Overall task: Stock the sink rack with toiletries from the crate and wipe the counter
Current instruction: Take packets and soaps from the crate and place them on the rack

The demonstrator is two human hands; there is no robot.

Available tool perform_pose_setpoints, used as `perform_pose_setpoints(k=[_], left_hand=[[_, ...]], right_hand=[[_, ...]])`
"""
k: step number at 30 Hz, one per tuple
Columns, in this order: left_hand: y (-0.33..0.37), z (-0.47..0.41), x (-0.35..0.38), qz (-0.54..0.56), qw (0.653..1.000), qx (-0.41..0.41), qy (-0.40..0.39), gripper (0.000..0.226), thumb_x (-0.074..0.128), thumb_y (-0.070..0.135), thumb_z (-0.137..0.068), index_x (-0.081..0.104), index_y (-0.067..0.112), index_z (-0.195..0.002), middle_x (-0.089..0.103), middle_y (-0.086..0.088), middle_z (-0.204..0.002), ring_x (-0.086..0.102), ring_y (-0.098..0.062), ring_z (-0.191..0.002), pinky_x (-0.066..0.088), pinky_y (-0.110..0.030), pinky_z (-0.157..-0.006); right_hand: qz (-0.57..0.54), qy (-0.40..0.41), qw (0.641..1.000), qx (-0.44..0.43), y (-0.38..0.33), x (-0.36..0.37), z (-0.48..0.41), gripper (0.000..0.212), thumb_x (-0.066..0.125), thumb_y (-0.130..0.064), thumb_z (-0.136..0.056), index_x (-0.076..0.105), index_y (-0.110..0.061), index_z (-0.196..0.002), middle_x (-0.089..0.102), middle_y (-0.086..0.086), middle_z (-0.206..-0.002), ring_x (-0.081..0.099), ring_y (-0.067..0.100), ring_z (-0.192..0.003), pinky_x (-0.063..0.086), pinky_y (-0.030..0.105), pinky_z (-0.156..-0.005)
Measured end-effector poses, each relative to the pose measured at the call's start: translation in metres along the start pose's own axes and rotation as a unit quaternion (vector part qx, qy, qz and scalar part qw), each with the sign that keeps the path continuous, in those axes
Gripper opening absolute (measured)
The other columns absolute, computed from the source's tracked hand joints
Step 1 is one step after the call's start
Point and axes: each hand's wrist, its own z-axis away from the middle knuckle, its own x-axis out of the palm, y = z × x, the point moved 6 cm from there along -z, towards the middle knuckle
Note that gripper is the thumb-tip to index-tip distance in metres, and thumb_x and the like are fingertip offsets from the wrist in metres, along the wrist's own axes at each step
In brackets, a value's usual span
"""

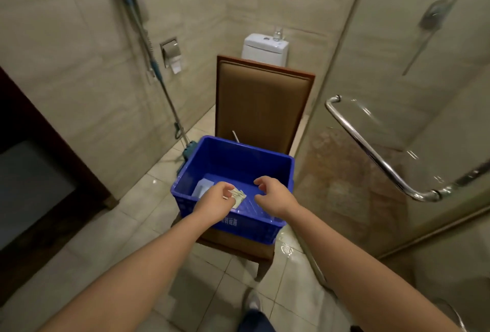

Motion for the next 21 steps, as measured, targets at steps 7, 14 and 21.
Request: perform_pose_setpoints(k=[7, 14, 21], left_hand=[[-0.011, -0.048, -0.001, 0.011, 0.998, -0.057, 0.023, 0.034, 0.057, 0.024, -0.094, 0.051, 0.026, -0.128, 0.059, 0.006, -0.115, 0.055, -0.012, -0.107, 0.048, -0.032, -0.092], [-0.027, -0.082, 0.006, 0.003, 0.995, -0.095, 0.021, 0.036, 0.056, 0.02, -0.095, 0.049, 0.023, -0.13, 0.057, 0.005, -0.12, 0.055, -0.015, -0.111, 0.047, -0.031, -0.09], [-0.053, -0.117, 0.01, -0.011, 0.991, -0.134, -0.013, 0.037, 0.056, 0.022, -0.094, 0.049, 0.03, -0.13, 0.058, 0.006, -0.119, 0.056, -0.013, -0.106, 0.05, -0.034, -0.091]], right_hand=[[-0.019, -0.058, 0.998, 0.001, 0.026, 0.003, -0.064, 0.049, 0.061, -0.019, -0.089, 0.048, -0.02, -0.137, 0.053, 0.003, -0.136, 0.054, 0.019, -0.119, 0.049, 0.035, -0.098], [-0.039, -0.093, 0.994, 0.027, 0.055, 0.012, -0.111, 0.051, 0.059, -0.018, -0.091, 0.046, -0.016, -0.14, 0.053, 0.006, -0.137, 0.055, 0.021, -0.121, 0.048, 0.037, -0.1], [-0.062, -0.135, 0.986, 0.074, 0.075, 0.044, -0.144, 0.05, 0.056, -0.018, -0.093, 0.044, -0.015, -0.141, 0.051, 0.008, -0.137, 0.055, 0.024, -0.118, 0.05, 0.038, -0.094]])
